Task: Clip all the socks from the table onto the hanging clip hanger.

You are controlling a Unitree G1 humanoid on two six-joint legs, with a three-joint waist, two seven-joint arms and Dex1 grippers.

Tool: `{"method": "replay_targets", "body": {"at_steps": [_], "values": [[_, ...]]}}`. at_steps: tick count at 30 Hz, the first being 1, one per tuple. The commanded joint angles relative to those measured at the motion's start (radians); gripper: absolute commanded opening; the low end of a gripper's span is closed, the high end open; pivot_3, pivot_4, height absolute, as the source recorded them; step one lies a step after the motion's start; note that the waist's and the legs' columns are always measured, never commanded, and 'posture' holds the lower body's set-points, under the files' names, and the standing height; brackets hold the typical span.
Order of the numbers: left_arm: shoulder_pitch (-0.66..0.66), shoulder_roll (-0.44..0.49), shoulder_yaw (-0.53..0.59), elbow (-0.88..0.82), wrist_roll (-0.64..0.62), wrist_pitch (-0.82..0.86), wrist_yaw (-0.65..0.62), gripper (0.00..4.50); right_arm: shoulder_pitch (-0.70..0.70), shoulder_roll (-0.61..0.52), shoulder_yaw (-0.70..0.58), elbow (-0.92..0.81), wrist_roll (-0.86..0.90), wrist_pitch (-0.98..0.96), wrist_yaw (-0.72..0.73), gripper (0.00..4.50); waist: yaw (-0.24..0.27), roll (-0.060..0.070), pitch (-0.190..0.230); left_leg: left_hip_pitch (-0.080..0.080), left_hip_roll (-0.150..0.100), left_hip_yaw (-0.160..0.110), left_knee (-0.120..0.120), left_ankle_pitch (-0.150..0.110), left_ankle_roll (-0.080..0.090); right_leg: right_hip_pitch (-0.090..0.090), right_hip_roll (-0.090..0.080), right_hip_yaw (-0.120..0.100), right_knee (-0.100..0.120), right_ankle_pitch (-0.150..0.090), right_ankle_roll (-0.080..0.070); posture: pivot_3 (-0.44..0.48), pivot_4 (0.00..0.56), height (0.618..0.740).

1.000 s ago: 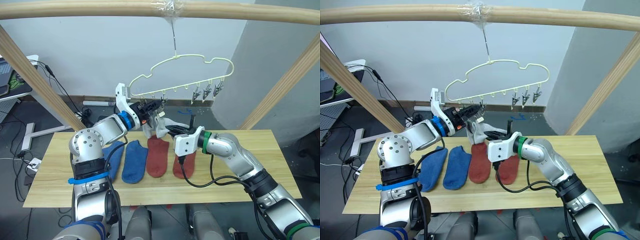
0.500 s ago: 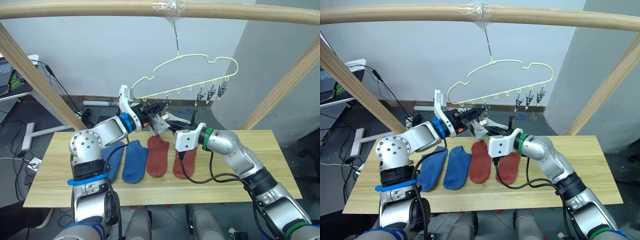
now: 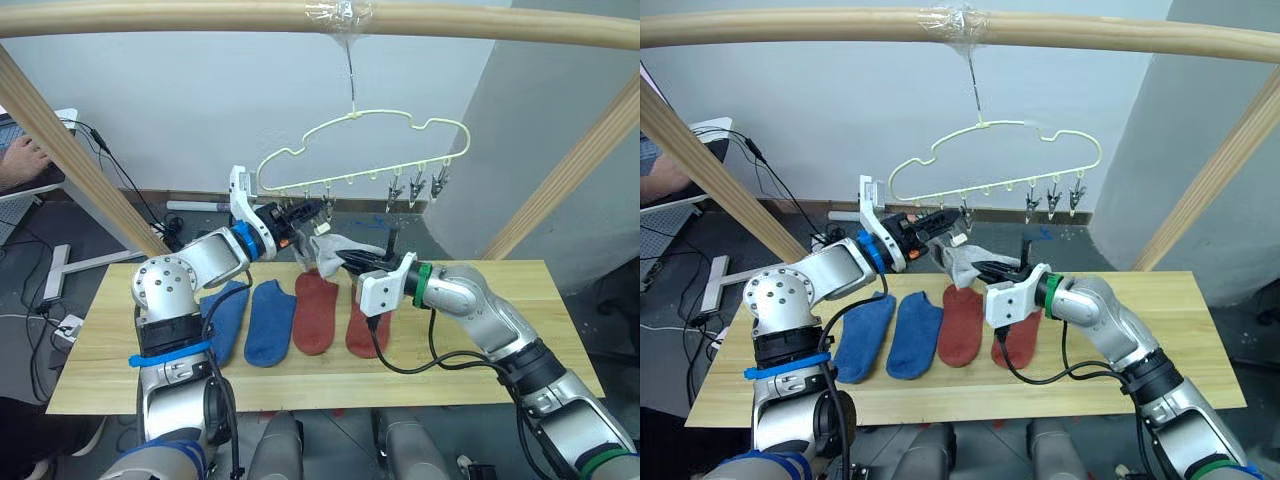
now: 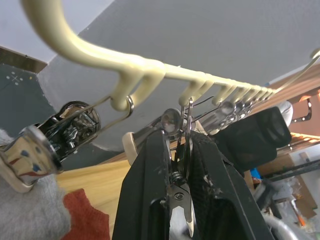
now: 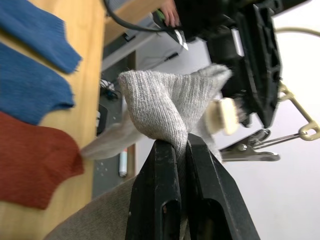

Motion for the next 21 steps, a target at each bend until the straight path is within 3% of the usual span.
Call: {"method": "replay_targets", "body": {"at_steps": [1,10,21], "values": [[-0.022,-0.006,0.028,-0.012,-0.085,0.027,0.013,0.24,-0.003,0.006,-0.021,-0.047,0.037,-0.033,0.000,0.01,0.000,0.000,0.000,0.000,0.000,0.000,0.000,0.000,0.000,0.000,0.000,0.000,0.000,0.000,0.000,0.018,0.238,0.740],[-0.008,0.011,0.016,-0.024,-0.188,0.088,0.026,0.24,-0.014,0.010,-0.042,-0.044,0.052,-0.042,-0.016,0.01,0.000,0.000,0.000,0.000,0.000,0.000,0.000,0.000,0.000,0.000,0.000,0.000,0.000,0.000,0.000,0.009,0.237,0.740],[-0.017,0.043,0.019,0.011,-0.214,0.073,0.040,0.24,0.029,-0.018,-0.042,-0.088,0.151,-0.121,0.047,0.01,0.000,0.000,0.000,0.000,0.000,0.000,0.000,0.000,0.000,0.000,0.000,0.000,0.000,0.000,0.000,0.003,0.240,0.740]]}}
